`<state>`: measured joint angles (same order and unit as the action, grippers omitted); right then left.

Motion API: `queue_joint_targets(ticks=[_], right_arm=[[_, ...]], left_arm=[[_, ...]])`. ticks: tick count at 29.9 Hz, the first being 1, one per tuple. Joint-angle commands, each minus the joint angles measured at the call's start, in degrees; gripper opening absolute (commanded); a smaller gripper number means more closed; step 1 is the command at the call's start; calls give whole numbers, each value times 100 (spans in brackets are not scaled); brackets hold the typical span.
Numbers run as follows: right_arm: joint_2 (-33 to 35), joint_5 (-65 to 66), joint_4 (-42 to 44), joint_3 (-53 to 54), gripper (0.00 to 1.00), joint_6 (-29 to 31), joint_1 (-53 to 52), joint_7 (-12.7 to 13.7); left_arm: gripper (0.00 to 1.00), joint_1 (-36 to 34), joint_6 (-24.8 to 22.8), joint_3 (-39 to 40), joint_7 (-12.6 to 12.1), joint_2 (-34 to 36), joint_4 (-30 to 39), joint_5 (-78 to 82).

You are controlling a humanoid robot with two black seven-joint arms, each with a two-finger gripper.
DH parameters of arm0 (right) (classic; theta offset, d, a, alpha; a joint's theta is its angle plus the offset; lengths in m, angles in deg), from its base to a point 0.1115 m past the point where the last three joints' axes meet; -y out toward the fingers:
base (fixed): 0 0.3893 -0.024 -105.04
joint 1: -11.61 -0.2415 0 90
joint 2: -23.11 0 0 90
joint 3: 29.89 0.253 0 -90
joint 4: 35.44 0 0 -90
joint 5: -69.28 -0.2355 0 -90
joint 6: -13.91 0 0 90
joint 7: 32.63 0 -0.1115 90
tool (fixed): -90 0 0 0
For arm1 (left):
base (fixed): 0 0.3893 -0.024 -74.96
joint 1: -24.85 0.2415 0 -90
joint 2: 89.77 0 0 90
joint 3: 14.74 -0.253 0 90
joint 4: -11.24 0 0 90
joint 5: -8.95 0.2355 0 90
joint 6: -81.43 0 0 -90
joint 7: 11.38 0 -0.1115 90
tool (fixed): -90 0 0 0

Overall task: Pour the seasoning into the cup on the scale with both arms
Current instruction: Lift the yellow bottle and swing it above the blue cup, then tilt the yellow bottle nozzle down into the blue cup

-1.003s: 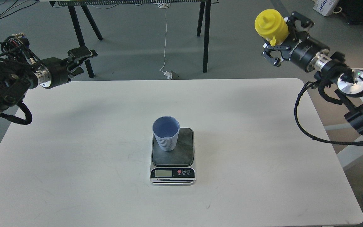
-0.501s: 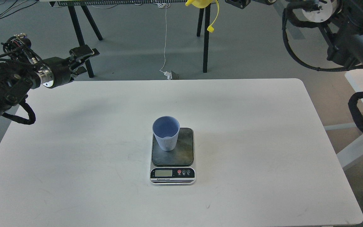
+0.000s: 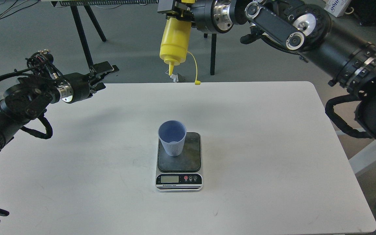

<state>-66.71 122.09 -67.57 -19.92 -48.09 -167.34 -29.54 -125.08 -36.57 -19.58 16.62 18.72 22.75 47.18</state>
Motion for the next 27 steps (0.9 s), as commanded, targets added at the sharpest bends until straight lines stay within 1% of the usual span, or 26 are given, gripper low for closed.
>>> queue_joint_targets(ticks=[1,6,10,17,20,23,27], right_arm=[[-18,167,-249,-635,2,0,9,-45],[-18,404,-653,-1234,2,-14,62,-54],[-18,563,-768,-1463,2,-295,202,-54],[-18,695,-760,-1498,2,-743,448,-63],[-18,712,-733,-1498,2,-1006,527,-159],[-18,712,-698,-1490,2,-1261,615,-168],[-18,712,-689,-1490,2,-1385,712,-160]], left_arm=[[100,69,0,-17,0,31,0,9],[100,69,0,-17,0,58,0,17],[100,69,0,-17,0,49,0,17],[100,86,0,-17,0,31,0,17],[100,113,0,-17,0,40,9,17],[100,130,0,-25,0,66,9,35],[100,130,0,-25,0,102,9,44]])
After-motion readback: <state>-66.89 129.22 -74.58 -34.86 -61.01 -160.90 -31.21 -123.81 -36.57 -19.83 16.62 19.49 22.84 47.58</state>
